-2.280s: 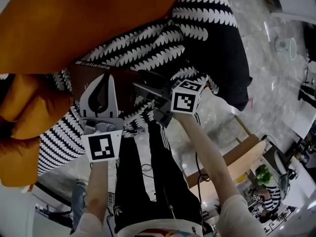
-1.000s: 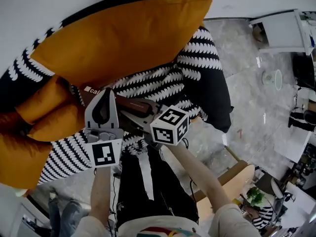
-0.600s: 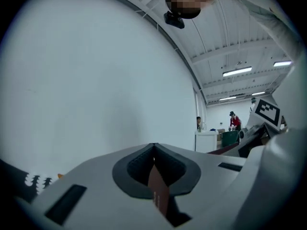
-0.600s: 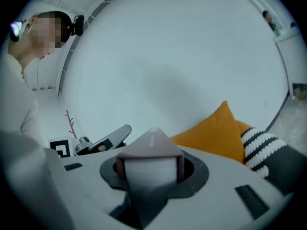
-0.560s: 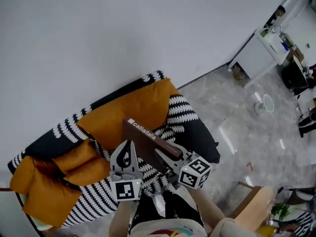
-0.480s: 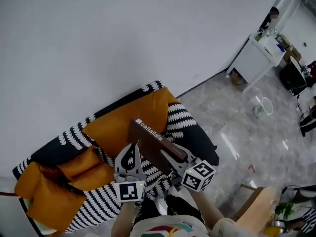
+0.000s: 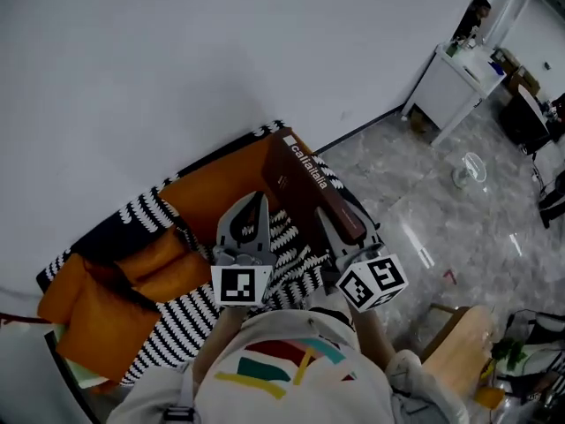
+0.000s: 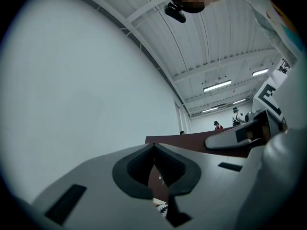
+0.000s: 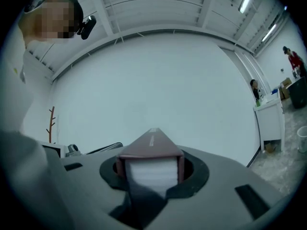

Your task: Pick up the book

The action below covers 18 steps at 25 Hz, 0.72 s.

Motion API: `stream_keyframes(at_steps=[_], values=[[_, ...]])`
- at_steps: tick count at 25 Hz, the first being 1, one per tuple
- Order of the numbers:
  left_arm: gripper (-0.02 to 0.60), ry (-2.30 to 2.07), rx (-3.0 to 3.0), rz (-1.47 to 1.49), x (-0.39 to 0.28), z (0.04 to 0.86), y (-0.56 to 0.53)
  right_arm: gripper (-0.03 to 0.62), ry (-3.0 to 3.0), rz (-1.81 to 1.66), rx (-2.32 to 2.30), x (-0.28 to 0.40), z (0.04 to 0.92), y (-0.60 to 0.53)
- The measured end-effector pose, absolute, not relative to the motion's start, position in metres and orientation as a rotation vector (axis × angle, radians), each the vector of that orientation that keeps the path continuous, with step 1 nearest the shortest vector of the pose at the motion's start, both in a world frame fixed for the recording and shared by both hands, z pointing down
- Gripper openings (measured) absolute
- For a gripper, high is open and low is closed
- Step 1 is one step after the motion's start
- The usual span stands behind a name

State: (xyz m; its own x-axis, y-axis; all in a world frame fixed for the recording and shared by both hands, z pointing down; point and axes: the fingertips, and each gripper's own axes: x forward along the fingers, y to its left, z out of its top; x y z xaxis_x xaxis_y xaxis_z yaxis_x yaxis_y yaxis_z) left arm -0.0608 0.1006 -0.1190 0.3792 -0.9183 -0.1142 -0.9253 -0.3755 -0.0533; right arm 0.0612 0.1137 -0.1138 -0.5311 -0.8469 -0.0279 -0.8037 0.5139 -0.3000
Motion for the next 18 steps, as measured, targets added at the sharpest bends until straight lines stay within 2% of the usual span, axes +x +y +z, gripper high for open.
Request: stream_keyframes(at_steps=[18], values=[[0.008, 1.763, -2.399, 0.120, -0.078, -0.121, 0.116, 0.158, 2.664, -0.321, -1.367, 0.049, -0.107, 0.132]])
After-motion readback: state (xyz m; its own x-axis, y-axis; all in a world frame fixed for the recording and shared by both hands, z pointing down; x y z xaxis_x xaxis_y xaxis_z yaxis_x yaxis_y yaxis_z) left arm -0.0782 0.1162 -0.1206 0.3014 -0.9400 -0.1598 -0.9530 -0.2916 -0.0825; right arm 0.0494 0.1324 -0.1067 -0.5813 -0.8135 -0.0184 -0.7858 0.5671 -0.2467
